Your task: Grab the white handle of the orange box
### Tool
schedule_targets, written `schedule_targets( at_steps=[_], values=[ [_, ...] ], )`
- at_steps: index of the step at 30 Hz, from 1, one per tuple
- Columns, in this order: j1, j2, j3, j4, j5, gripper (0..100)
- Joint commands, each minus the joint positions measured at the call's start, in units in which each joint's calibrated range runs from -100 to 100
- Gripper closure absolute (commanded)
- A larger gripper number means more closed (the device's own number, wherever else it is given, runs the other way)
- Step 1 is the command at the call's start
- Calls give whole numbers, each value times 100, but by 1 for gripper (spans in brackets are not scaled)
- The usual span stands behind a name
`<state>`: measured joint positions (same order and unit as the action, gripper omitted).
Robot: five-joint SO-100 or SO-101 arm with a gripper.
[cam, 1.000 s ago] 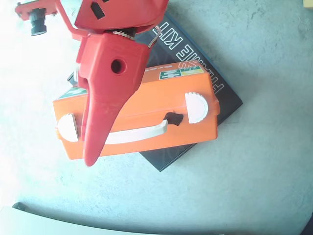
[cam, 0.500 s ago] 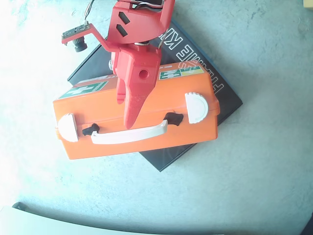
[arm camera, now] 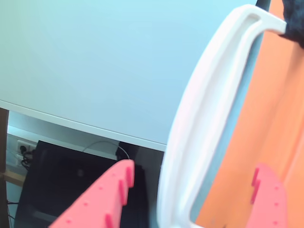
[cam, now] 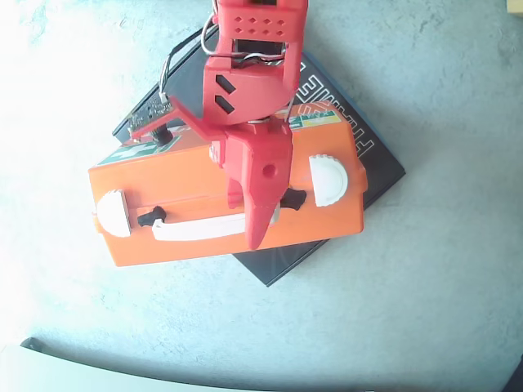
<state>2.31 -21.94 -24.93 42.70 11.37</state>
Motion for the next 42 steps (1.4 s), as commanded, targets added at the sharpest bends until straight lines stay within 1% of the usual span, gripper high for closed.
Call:
schedule_targets(
  at_steps=[1,5,7,9,11,12,13,14,15,16,17,18,19,20,22,27,31,35,39,42],
  values=[
    [175,705,-551,19,-21,70],
    [392,1270,-914,-6,-21,70],
    [485,1481,-825,-311,-27,70],
    [540,1624,-630,-844,-27,70],
    [532,1717,-418,-1444,-32,77],
    [524,1725,-329,-1698,-32,84],
    [501,1742,-214,-2036,-32,96],
    [485,1751,-125,-2273,-32,100],
    [485,1742,34,-2485,-42,97],
    [485,1734,211,-2603,-126,97],
    [478,1734,468,-2595,-330,100],
    [478,1725,761,-2586,-575,99],
    [478,1624,1576,-2544,-1124,98],
    [478,1464,2055,-2443,-1369,98],
    [470,1135,3118,-2197,-1615,98],
    [555,123,6202,-1723,-1286,98],
    [656,-788,8559,-1681,-1270,98],
    [664,-1893,10579,-1715,-1270,98],
    [664,-2838,12050,-1723,-1270,98],
    [656,-3201,12307,-1360,-1181,98]
  ],
)
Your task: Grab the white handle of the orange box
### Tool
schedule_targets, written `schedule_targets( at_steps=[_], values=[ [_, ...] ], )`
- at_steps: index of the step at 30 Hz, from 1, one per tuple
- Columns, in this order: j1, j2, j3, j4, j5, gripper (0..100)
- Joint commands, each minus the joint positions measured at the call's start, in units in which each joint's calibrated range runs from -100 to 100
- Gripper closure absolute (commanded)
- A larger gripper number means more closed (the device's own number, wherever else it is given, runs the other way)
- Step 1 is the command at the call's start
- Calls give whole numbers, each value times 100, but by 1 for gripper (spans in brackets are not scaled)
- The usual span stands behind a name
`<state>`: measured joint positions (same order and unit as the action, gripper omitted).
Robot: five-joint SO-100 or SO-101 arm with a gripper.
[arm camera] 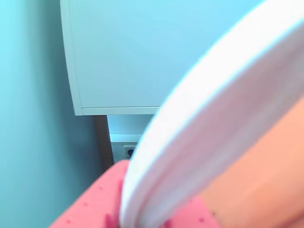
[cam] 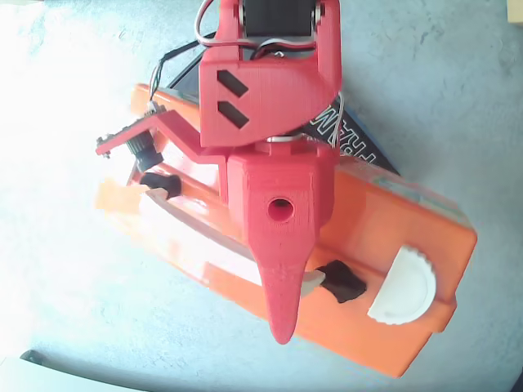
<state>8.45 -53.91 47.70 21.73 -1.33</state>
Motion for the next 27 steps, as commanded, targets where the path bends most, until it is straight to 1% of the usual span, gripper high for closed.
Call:
schedule_targets(
  at_steps=[1,3,5,27],
  values=[
    [42,-4,5026,906,105,98],
    [19,22,5026,1152,193,98],
    [-28,30,5026,1245,162,98],
    [-28,39,5026,1363,167,98]
  ],
)
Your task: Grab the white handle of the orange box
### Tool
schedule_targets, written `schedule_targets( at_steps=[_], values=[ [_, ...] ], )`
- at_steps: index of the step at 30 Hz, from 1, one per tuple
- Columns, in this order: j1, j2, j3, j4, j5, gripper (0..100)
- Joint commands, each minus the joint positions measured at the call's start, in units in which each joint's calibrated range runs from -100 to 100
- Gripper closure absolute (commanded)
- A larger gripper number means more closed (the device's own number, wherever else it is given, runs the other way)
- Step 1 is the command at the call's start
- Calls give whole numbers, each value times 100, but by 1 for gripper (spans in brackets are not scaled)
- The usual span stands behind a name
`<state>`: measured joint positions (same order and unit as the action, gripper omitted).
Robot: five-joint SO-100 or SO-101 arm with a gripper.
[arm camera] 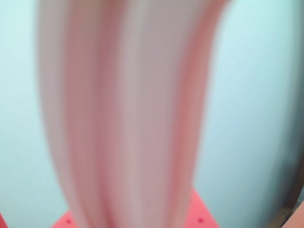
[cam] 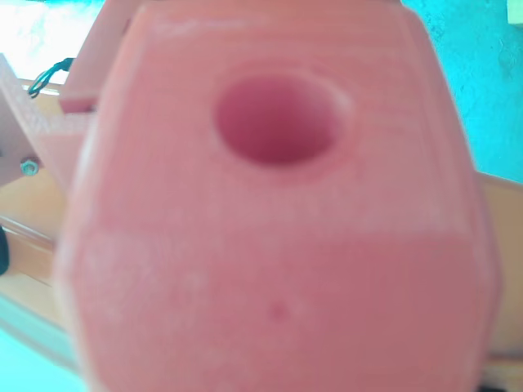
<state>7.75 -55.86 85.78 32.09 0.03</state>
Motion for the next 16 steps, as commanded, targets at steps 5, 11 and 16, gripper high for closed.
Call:
schedule_targets(
  at_steps=[5,11,16],
  values=[
    [43,234,1218,336,31,98],
    [43,200,1218,353,31,98],
    [43,175,1218,353,31,98]
  ],
)
